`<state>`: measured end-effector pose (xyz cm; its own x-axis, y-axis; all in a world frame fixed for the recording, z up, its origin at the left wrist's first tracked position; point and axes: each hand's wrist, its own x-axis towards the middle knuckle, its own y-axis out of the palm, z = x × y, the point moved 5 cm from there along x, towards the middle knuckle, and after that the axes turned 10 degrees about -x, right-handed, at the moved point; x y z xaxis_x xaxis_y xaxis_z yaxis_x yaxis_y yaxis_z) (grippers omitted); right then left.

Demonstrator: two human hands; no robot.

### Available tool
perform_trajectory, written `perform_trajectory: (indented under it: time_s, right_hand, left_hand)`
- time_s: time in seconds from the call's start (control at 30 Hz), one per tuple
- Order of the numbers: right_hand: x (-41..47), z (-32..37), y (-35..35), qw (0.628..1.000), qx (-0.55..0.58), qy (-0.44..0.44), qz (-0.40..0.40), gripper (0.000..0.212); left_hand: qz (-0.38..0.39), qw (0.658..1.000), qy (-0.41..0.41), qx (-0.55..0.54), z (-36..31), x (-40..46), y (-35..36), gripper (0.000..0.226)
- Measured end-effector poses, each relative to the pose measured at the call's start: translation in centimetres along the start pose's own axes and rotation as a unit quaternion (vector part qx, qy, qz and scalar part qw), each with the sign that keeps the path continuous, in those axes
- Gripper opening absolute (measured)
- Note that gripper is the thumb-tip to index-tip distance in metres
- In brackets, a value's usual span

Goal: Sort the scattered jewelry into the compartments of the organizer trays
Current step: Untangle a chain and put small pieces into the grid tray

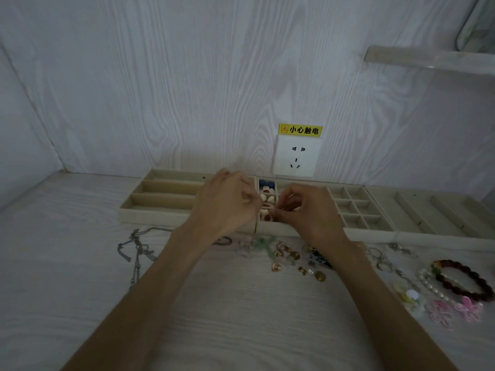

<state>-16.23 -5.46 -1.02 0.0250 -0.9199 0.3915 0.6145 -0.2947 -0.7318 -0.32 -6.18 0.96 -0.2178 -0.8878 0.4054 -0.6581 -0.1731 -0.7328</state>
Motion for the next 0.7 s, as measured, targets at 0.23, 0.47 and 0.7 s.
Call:
perform_trajectory:
  time_s: [0.23,0.47,0.7]
  right_hand:
    - [-0.1,0.2,-0.1,0.999,-0.03,-0.015,-0.007,0.017]
    - [0.1,-0.2,0.0,1.0,0.0,-0.016,-0.003,0.012]
    - [0.0,-0.3,0.3,1.0,0.017,-0.022,0.001,0.016]
  left_hand:
    - [0.076,0.996,0.034,0.023,-0.3,-0.3,0.5,0.025]
    - [0.071,0.994,0.06,0.053,-0.8,-0.4,0.8,0.029]
    - [0.099,0.991,0.062,0.068,-0.2,-0.5,1.7,0.031]
